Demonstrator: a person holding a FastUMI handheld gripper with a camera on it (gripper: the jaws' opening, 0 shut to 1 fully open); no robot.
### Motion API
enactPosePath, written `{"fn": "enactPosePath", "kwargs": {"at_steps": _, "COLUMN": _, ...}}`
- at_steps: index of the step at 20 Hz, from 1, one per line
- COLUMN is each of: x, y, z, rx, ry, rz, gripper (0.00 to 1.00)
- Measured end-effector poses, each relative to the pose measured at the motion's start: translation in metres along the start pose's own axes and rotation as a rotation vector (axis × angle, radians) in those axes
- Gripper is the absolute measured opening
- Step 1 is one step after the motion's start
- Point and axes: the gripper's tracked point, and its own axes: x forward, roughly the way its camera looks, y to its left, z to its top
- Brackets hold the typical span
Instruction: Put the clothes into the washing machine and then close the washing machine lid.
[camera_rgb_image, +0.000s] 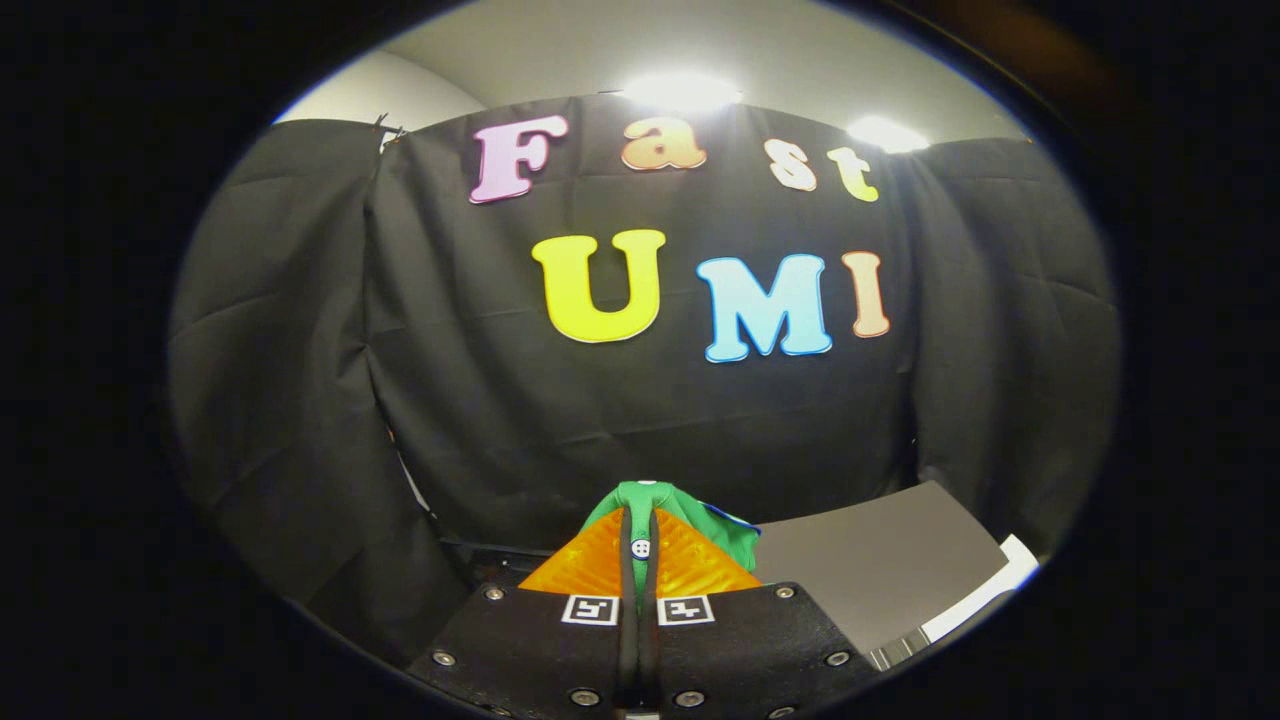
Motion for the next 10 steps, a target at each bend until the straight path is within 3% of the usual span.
{"fn": "enactPosePath", "kwargs": {"at_steps": 10, "x": 0.031, "y": 0.079, "z": -0.067, "rx": -0.011, "ry": 0.093, "rz": 0.07, "gripper": 0.0}}
